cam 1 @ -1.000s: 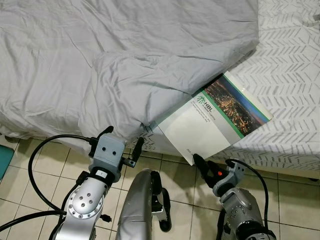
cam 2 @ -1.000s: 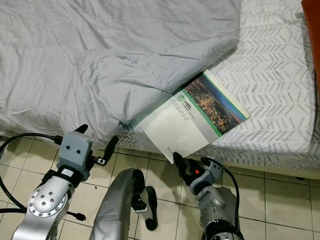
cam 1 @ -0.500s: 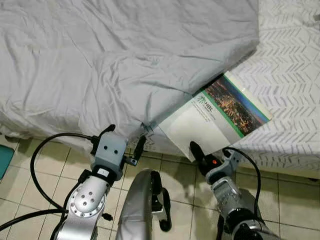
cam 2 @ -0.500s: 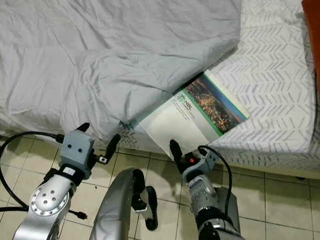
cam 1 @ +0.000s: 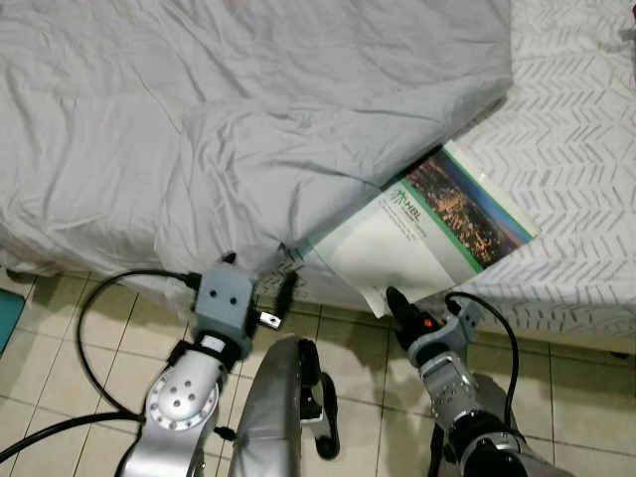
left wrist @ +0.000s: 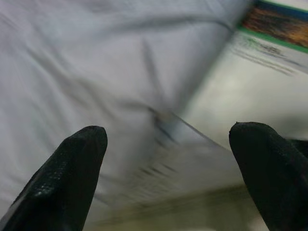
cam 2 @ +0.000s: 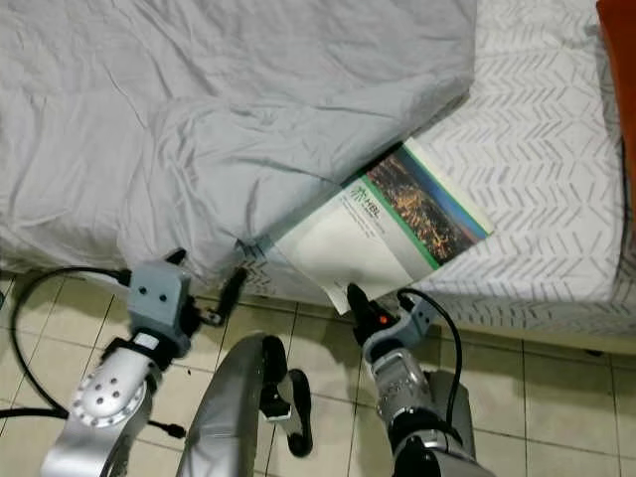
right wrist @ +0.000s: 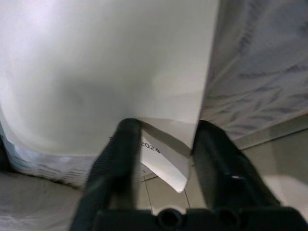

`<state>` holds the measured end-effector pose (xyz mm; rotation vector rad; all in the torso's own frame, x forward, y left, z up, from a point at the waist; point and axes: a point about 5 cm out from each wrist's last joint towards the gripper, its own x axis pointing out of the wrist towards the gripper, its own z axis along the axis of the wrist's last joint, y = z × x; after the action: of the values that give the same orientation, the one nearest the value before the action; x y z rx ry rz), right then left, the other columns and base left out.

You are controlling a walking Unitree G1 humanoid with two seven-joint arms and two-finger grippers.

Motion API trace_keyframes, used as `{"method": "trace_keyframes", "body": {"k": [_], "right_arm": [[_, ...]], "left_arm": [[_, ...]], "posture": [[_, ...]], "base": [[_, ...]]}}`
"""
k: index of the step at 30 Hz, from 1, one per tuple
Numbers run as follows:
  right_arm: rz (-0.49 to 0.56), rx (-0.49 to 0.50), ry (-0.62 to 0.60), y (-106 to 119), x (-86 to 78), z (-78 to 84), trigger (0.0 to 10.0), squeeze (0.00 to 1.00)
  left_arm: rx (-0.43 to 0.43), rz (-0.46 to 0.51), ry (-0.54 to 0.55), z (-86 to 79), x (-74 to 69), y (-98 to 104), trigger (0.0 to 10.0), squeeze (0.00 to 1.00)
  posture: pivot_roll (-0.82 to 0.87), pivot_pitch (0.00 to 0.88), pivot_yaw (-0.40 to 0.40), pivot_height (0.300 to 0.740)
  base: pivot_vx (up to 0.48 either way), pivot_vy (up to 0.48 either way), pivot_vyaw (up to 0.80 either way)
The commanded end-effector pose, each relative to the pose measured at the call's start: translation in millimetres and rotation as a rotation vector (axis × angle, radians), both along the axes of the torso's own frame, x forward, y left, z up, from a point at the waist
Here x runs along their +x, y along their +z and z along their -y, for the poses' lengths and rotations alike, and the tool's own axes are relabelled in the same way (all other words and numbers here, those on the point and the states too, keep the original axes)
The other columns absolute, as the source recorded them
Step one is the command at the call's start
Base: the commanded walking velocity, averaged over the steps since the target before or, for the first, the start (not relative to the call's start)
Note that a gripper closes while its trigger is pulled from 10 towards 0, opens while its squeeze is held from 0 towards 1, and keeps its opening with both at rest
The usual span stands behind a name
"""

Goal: Clean up the room

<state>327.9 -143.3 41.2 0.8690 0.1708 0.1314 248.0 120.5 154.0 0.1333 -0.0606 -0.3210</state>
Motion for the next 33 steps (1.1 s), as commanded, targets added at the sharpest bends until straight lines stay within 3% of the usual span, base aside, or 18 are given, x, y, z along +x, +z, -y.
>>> {"method": "trace_keyframes", "body": {"k": [1, 4, 8, 12, 14, 19, 29, 32, 33], "right_arm": [[-0.024, 0.025, -0.002, -4, -2.5, -4.7, 0.0, 0.0], [-0.024, 0.017, -0.001, -5, -2.7, -2.9, 0.0, 0.0], [-0.021, 0.011, -0.001, -4, -2.4, -1.1, 0.0, 0.0], [-0.018, 0.01, -0.002, -3, -1.4, -0.2, 0.0, 0.0], [-0.015, 0.009, -0.004, -2, -0.4, 0.7, 0.0, 0.0], [-0.017, 0.008, -0.007, -1, 0.0, 2.0, 0.0, 0.0], [-0.002, 0.011, 0.002, 2, 2.6, 2.2, 0.0, 0.0], [0.015, -0.025, 0.002, 6, 4.8, 5.3, 0.0, 0.0], [0.059, -0.092, 0.004, 15, 8.8, 10.0, 0.0, 0.0]], "left_arm": [[-0.029, -0.116, 0.01, -8.7, -5.0, -27, 10.0, 0.0], [-0.024, -0.152, 0.014, -11.0, -5.7, -44, 10.0, 0.0], [-0.046, -0.162, 0.0, -6.7, -4.8, -47, 10.0, 0.0], [-0.095, -0.192, -0.042, 0.2, -6.6, -50, 10.0, 0.0], [-0.194, -0.289, -0.112, 9.3, -13.4, -63, 10.0, 0.0], [-0.215, -0.324, -0.14, 12.5, -16.1, -73, 10.0, 0.0], [-0.266, -0.322, -0.183, 20.6, -15.9, -71, 10.0, 0.0], [-0.269, -0.319, -0.185, 21.4, -16.2, -70, 10.0, 0.0], [-0.273, -0.313, -0.183, 21.3, -16.0, -70, 10.0, 0.0]], "posture": [[0.24, 0.483, 0.171, 0.614], [0.23, 0.483, 0.165, 0.614], [0.23, 0.483, 0.165, 0.614], [0.22, 0.481, 0.164, 0.614], [0.22, 0.481, 0.164, 0.614], [0.22, 0.481, 0.164, 0.614], [0.2, 0.484, 0.155, 0.614], [0.2, 0.482, 0.146, 0.614], [0.19, 0.477, 0.133, 0.614]], "base": [[0.0, 0.0, 0.0], [0.0, 0.0, 0.0], [0.0, 0.0, 0.0], [0.0, 0.0, 0.0], [0.0, 0.0, 0.0], [0.0, 0.0, 0.0], [0.0, 0.0, 0.0], [0.0, 0.0, 0.0], [0.0, 0.0, 0.0]]}}
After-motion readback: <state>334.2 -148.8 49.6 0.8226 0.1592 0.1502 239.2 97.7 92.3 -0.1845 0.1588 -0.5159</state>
